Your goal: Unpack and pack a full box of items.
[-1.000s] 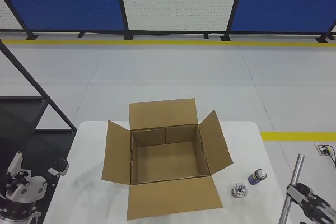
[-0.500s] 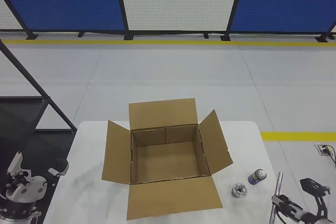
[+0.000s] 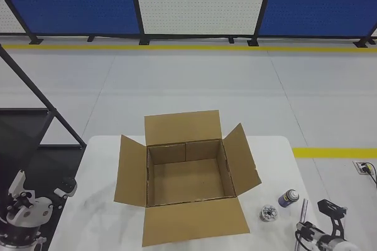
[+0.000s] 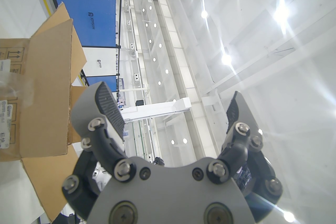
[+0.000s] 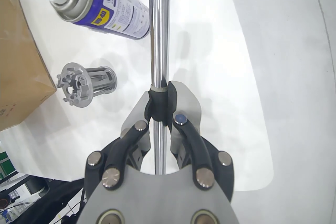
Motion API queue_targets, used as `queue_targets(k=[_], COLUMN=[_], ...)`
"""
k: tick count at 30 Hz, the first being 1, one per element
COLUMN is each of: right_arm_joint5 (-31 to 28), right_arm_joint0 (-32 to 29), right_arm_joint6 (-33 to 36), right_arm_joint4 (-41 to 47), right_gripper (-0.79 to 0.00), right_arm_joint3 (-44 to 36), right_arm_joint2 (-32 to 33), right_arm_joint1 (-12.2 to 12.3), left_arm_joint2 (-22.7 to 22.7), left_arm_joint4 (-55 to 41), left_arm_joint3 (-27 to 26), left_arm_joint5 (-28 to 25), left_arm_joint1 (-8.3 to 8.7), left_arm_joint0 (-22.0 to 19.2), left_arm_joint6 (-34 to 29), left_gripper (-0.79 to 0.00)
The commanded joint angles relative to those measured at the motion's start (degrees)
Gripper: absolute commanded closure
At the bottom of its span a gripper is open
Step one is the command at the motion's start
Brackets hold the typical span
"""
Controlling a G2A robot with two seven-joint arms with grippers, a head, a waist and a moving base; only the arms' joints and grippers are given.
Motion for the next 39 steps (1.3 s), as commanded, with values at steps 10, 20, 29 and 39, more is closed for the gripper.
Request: queue_targets(k=[10,20,29,39], right_arm_joint5=[4.6,4.8,4.4,-3.5], right_arm_joint0=[4.3,5.2,3.9,-3.0], right_arm_joint6=[0.2,1.5,1.4,0.7], right_arm_joint4=[-5.3,-7.4,-5.6,10.1], right_gripper=[0.000,-0.286,-0.385,-0.785], right_arm_joint3=[4.2,5.0,2.0,-18.3], right_arm_joint2=[-3.4,-4.7,-3.2,9.6], right_arm_joint1=[0.4,0.8,1.1,1.6], left_arm_joint2=[0.0,0.0,0.0,0.0], left_arm_joint4=[0.0,0.0,0.0,0.0], left_arm_joint3=[0.0,0.0,0.0,0.0], left_arm_joint5=[0.0,0.0,0.0,0.0], left_arm_joint1=[0.00,0.00,0.00,0.00], left_arm_joint0=[0.0,0.0,0.0,0.0], left_arm_joint6=[0.0,0.0,0.0,0.0], left_gripper=[-0.785,-0.785,-0.785,-0.785])
